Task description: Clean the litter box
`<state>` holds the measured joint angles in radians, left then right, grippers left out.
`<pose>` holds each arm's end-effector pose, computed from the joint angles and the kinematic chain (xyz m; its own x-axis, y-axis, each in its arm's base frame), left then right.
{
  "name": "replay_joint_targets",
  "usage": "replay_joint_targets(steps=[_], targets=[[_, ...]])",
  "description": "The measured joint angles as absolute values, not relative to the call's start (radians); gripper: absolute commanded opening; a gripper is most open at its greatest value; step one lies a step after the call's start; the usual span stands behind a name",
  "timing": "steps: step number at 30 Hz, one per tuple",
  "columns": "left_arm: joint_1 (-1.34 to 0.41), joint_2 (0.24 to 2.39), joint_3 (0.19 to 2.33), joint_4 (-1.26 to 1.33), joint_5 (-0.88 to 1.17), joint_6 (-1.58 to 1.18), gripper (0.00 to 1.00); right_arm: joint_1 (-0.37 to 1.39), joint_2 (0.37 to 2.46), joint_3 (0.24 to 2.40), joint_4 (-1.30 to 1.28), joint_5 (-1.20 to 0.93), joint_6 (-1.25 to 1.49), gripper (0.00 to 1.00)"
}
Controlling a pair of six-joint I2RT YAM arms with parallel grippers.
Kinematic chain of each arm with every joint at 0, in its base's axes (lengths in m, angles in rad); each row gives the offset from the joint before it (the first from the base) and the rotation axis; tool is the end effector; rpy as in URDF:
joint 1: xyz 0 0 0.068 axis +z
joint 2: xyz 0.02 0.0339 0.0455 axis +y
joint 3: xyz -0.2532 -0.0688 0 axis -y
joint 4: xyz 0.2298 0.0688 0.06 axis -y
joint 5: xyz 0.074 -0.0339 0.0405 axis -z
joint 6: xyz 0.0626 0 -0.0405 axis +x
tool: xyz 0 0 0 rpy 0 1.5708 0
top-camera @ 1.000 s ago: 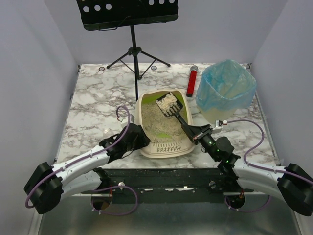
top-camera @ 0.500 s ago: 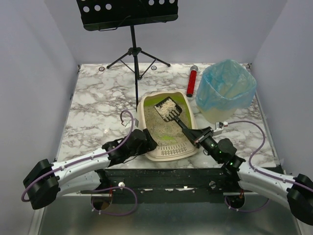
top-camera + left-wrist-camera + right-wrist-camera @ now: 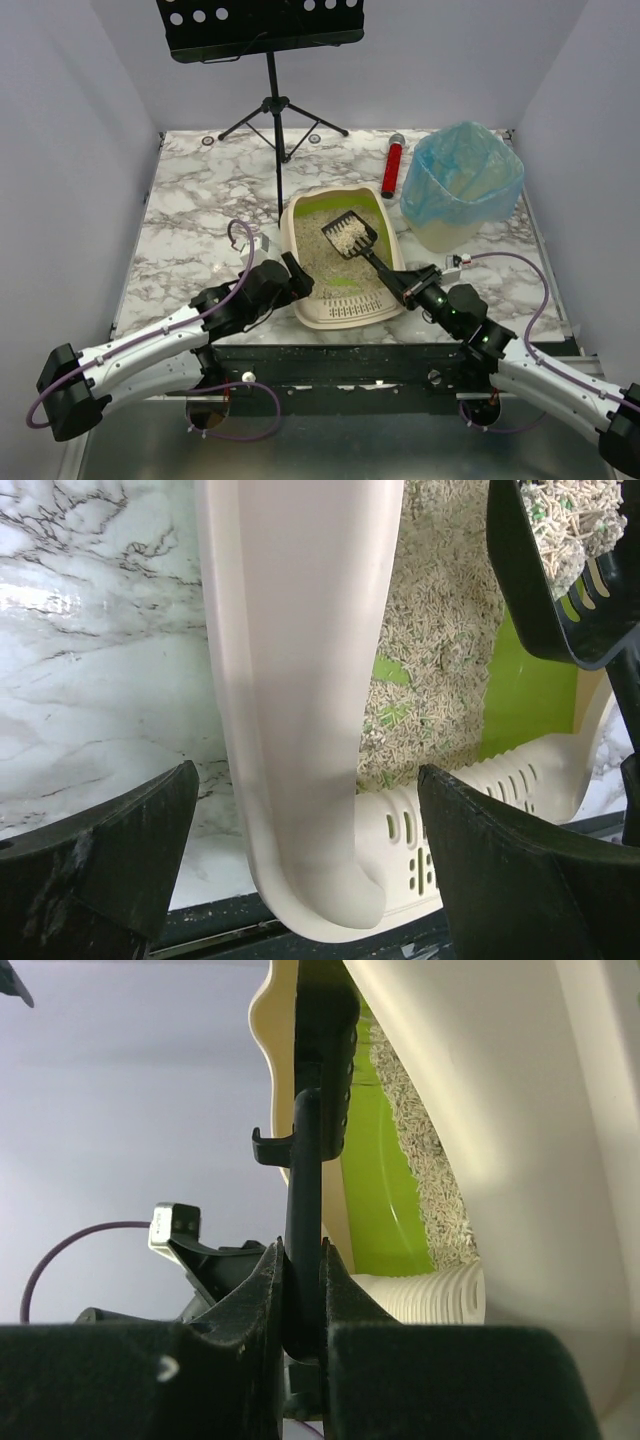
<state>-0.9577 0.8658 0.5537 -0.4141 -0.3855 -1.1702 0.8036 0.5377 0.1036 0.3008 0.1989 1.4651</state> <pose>0.1296 -0.1433 0.2052 -0.6979 -0.4909 -0.5215 -0.1194 0.7977 -0.5911 0.1272 0.1141 0.1830 -0.5763 0.8067 -0.1307 0.0316 0.1818 0.9828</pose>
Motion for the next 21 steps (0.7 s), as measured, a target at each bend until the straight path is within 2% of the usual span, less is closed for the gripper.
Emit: replay_joint_targets(steps=[5, 14, 18, 21], targets=[[-0.958, 0.826, 0.555, -0.447, -0.416, -1.167, 0.99, 0.804, 0.490, 0.104, 0.256, 0.197, 1.459, 0.01], [-0.958, 0.813, 0.564, -0.491, -0.452, -1.156, 0.99, 0.804, 0.603, 0.128, 0.286, 0.158, 1.420, 0.01], [-0.958, 0.798, 0.564, -0.505, -0.465, -1.151, 0.99, 0.804, 0.491, 0.145, 0.198, 0.170, 1.391, 0.01], [-0.958, 0.791, 0.565, -0.512, -0.478, -1.148, 0.99, 0.804, 0.412, 0.114, 0.238, 0.171, 1.387, 0.01]])
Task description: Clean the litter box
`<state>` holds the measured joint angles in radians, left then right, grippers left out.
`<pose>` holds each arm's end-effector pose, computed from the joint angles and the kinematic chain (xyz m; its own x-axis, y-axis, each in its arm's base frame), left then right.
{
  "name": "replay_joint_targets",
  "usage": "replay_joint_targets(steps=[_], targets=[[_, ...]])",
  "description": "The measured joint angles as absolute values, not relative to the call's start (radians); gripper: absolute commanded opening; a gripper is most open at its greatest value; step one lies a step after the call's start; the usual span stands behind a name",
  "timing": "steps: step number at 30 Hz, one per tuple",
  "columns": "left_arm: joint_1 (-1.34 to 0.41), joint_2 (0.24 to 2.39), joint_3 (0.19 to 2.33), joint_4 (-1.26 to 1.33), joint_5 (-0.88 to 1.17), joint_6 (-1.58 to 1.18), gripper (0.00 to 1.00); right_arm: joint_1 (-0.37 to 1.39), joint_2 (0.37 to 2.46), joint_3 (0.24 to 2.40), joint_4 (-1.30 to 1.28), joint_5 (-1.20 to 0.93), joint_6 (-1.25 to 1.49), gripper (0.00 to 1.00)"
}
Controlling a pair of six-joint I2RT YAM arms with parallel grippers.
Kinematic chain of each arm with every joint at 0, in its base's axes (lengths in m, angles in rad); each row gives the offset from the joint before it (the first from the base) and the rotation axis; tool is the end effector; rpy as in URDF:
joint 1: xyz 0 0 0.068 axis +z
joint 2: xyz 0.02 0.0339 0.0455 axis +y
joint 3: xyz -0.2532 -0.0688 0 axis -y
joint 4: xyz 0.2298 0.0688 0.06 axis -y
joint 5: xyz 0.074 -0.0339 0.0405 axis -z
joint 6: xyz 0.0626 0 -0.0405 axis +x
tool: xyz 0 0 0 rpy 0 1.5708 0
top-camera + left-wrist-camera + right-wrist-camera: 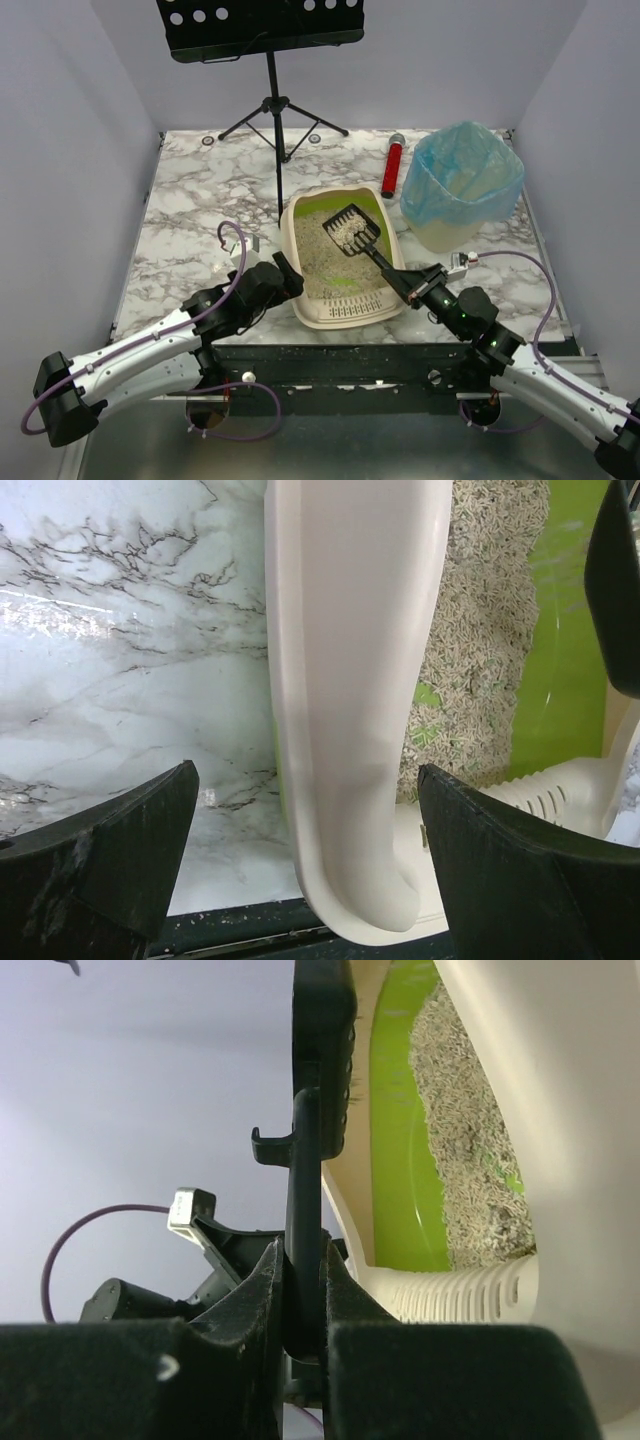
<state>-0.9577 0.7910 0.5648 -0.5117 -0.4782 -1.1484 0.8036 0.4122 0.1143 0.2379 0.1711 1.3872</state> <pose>0.1244 -0.1267 0.2133 -0.6423 -0.4944 -0.5857 -0.1357 0.8254 -0.5479 0.1192 0.1083 0.1967 -0.5890 0.7849 -0.1923 -0.0670 0.1896 0.9796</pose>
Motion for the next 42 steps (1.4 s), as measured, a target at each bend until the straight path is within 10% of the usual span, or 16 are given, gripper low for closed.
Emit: replay_joint_targets(steps=[42], targets=[[-0.958, 0.813, 0.565, -0.487, -0.486, -1.137, 0.99, 0.804, 0.331, 0.115, 0.114, 0.197, 1.370, 0.01]])
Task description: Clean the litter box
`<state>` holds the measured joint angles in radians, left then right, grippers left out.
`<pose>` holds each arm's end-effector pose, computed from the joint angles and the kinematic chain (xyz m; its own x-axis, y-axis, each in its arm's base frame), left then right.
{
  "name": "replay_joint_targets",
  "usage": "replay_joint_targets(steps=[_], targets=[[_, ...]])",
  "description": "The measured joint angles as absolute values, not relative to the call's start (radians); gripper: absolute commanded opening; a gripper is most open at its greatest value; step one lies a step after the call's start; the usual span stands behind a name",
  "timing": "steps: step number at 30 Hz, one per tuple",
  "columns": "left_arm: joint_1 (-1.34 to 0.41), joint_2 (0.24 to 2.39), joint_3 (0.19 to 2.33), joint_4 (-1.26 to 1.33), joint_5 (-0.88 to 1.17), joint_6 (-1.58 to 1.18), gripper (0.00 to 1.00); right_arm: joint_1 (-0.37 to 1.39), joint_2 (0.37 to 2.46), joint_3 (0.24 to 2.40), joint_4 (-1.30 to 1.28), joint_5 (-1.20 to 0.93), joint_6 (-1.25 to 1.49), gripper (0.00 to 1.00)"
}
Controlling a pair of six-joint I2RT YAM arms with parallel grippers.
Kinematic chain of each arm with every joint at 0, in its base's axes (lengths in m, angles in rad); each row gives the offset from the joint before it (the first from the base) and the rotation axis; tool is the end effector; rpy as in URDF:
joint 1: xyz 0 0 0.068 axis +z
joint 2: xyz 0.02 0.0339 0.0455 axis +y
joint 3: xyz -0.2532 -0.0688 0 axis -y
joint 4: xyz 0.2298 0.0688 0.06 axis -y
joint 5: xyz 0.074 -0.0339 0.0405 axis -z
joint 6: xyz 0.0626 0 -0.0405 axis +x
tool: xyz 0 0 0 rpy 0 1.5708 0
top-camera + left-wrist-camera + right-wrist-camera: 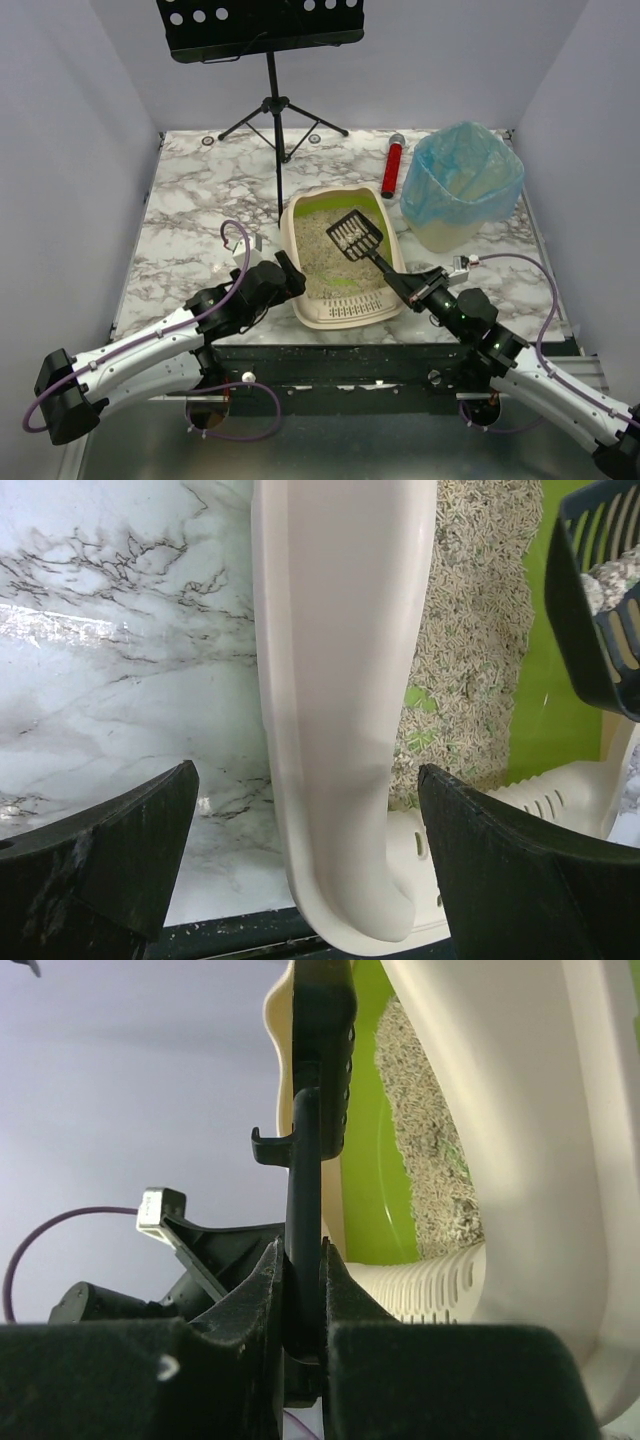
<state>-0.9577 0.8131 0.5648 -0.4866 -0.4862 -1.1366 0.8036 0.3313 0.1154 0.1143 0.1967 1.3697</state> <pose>0.1272 -0.1299 0.2124 -0.6373 -0.4880 -0.5963 -0.1297 0.8308 -0.5413 0.1147 0.1013 0.1915 -0.5736 0.7896 -0.2181 -0.0451 0.2355 0.9708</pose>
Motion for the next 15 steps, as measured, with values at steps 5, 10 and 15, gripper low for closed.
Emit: replay_joint_targets(steps=[5, 10, 15], targets=[[-0.958, 0.818, 0.565, -0.481, -0.486, -1.130, 0.99, 0.803, 0.412, 0.163, 0.075, 0.185, 1.335, 0.01], [-0.958, 0.817, 0.565, -0.483, -0.487, -1.130, 0.99, 0.804, 0.480, 0.297, -0.026, 0.184, 1.291, 0.01], [-0.958, 0.795, 0.565, -0.505, -0.498, -1.127, 0.99, 0.804, 0.450, 0.306, -0.074, 0.208, 1.288, 0.01]])
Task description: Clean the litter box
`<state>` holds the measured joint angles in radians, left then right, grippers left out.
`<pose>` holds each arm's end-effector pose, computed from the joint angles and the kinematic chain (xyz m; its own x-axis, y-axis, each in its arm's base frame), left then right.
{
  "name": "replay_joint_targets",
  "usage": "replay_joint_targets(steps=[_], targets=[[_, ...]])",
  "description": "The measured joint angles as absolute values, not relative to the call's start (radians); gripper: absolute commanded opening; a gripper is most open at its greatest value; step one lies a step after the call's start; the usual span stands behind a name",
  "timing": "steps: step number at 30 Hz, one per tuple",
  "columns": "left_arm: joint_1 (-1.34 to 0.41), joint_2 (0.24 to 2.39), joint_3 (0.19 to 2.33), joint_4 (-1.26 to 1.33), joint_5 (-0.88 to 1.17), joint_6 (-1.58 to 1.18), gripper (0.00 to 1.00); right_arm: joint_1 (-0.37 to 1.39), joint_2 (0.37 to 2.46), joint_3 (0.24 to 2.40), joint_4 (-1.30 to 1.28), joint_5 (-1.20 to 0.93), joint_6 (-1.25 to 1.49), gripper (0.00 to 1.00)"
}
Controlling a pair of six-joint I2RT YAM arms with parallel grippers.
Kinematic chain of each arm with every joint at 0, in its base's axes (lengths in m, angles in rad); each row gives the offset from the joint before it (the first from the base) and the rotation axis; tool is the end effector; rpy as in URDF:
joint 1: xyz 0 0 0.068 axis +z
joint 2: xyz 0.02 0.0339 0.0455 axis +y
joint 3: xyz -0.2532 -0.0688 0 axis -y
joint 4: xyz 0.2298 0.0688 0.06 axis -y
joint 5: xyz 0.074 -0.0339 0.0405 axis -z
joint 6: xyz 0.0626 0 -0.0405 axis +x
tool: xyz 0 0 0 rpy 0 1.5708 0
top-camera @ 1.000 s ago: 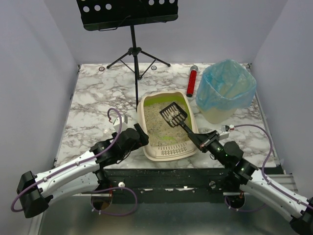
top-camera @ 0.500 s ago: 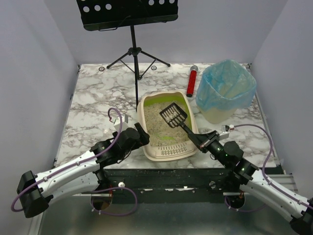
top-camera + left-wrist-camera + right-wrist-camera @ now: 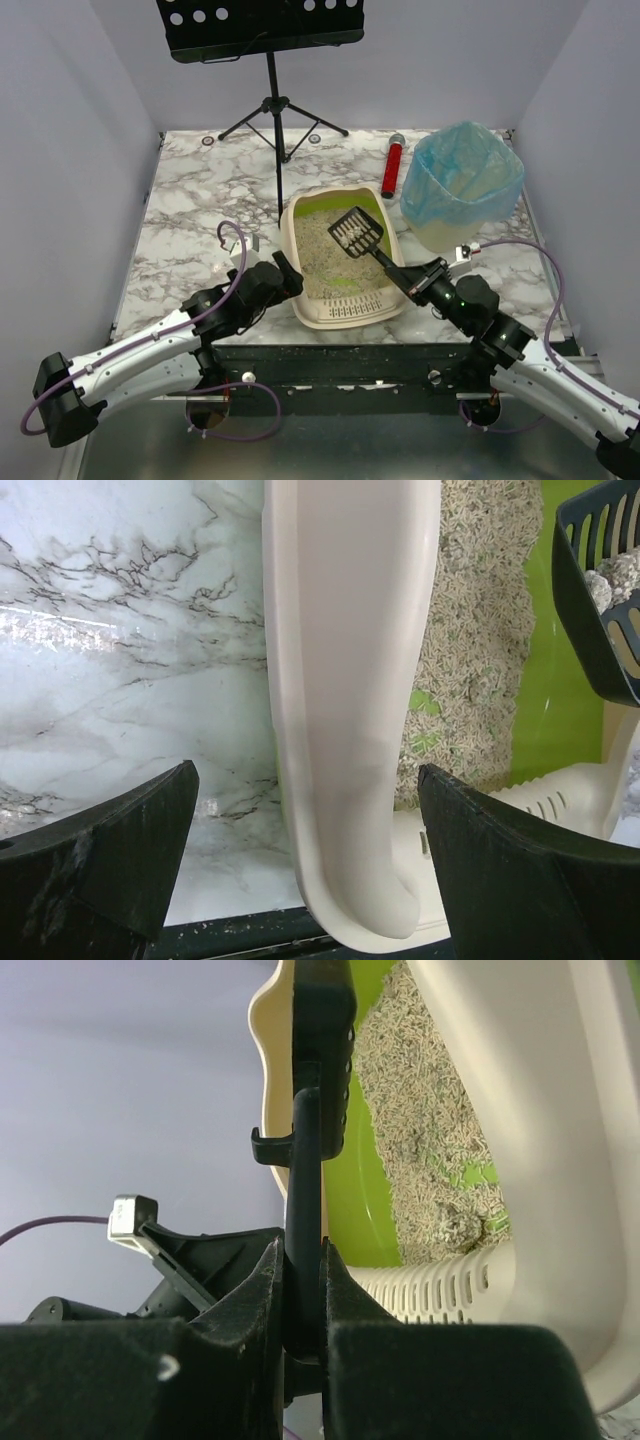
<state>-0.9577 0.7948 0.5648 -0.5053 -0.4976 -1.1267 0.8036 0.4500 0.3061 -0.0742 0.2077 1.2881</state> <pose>0.1256 -0.1266 0.2137 -0.6309 -0.4823 -0.6078 -0.1273 0.8370 -0.5321 0.1204 0.1063 0.2208 -0.5841 0.7480 -0.3152 -0.0133 0.3795 0.9251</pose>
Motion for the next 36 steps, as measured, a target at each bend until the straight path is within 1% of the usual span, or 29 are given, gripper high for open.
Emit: replay_joint_targets(steps=[3, 9, 14, 20, 28, 32, 36], targets=[[-0.958, 0.778, 0.565, -0.505, -0.504, -1.125, 0.99, 0.804, 0.451, 0.296, -0.063, 0.198, 1.281, 0.01], [-0.958, 0.777, 0.565, -0.508, -0.507, -1.119, 0.99, 0.804, 0.575, 0.307, -0.047, 0.161, 1.263, 0.01], [-0.958, 0.779, 0.565, -0.511, -0.524, -1.114, 0.99, 0.804, 0.623, 0.328, -0.050, 0.162, 1.264, 0.01], [-0.958, 0.805, 0.565, -0.494, -0.529, -1.089, 0.99, 0.789, 0.672, 0.454, -0.054, 0.157, 1.267, 0.01], [-0.957, 0.854, 0.562, -0.424, -0.529, -1.063, 0.99, 0.707, 0.680, 0.580, -0.061, 0.130, 1.282, 0.01], [-0.955, 0.887, 0.546, -0.370, -0.508, -1.041, 0.99, 0.669, 0.673, 0.648, -0.108, 0.128, 1.280, 0.01], [-0.955, 0.936, 0.524, -0.260, -0.447, -0.981, 0.99, 0.649, 0.646, 0.690, -0.129, 0.129, 1.278, 0.01]])
